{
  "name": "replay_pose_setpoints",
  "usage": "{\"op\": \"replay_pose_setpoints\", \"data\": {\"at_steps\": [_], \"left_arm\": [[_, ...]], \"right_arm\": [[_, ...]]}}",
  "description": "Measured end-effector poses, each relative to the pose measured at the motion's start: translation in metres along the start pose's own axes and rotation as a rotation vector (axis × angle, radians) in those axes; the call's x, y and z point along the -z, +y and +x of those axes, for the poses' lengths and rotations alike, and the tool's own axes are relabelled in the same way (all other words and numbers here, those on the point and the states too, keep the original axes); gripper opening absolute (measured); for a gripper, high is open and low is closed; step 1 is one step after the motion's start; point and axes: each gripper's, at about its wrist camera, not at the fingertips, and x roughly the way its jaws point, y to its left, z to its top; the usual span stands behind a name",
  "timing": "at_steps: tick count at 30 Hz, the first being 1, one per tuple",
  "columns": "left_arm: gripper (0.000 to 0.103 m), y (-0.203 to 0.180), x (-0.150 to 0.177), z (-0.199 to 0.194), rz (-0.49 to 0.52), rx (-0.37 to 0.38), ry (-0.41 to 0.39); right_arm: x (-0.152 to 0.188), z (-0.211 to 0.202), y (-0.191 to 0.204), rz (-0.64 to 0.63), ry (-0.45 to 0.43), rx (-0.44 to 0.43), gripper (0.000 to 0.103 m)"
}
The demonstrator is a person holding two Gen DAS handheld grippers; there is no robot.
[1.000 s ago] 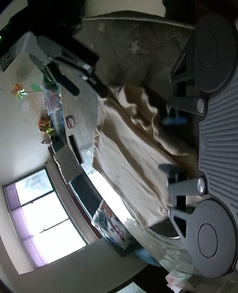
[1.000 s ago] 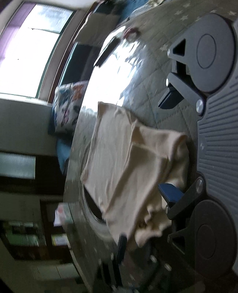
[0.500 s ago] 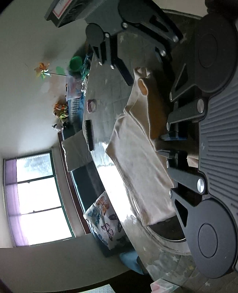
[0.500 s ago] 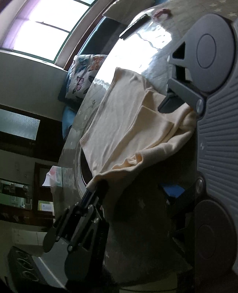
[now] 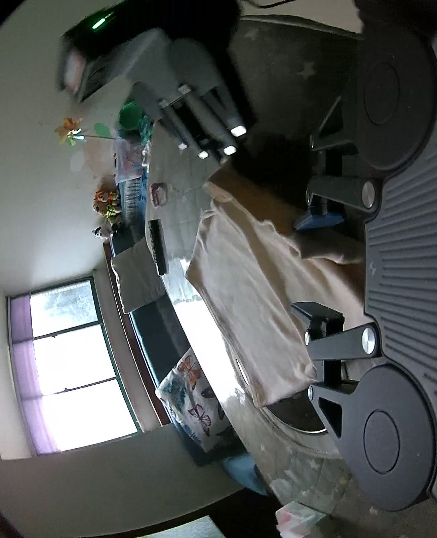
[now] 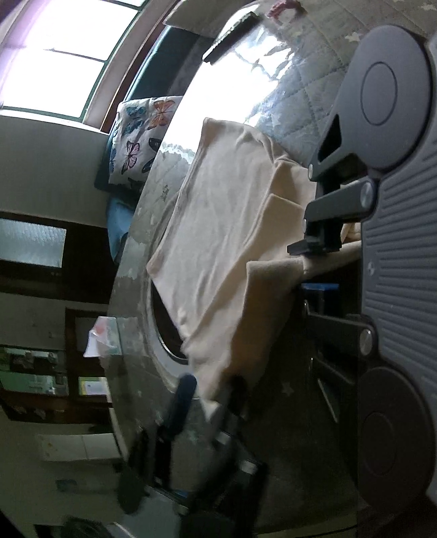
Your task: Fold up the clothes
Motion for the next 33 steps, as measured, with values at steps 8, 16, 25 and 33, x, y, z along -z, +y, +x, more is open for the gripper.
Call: {"op": "replay_pose_setpoints", "data": {"at_steps": [8, 16, 25, 33], "left_arm": [[0.06, -0.009, 0.019, 0.006, 0.133, -0.067, 0.032], [0.021, -0.004, 0.021, 0.001, 0.134, -0.066, 0.027], [0.007, 0.008, 0.016, -0.012, 0.073, -0.045, 0.022], [0.007, -0.007, 0.014, -0.075, 0.066, 0.007, 0.004]], "right_arm": [[-0.013, -0.003, -0.011, 0.065, -0.023, -0.007, 0.013], [-0.019, -0.003, -0.01, 0.085, -0.041, 0.001, 0.013], [-0.014, -0.019, -0.004, 0.09, -0.079, 0.003, 0.01], [0.003, -0.079, 0.017, 0.061, -0.095, -0.082, 0.01]]}}
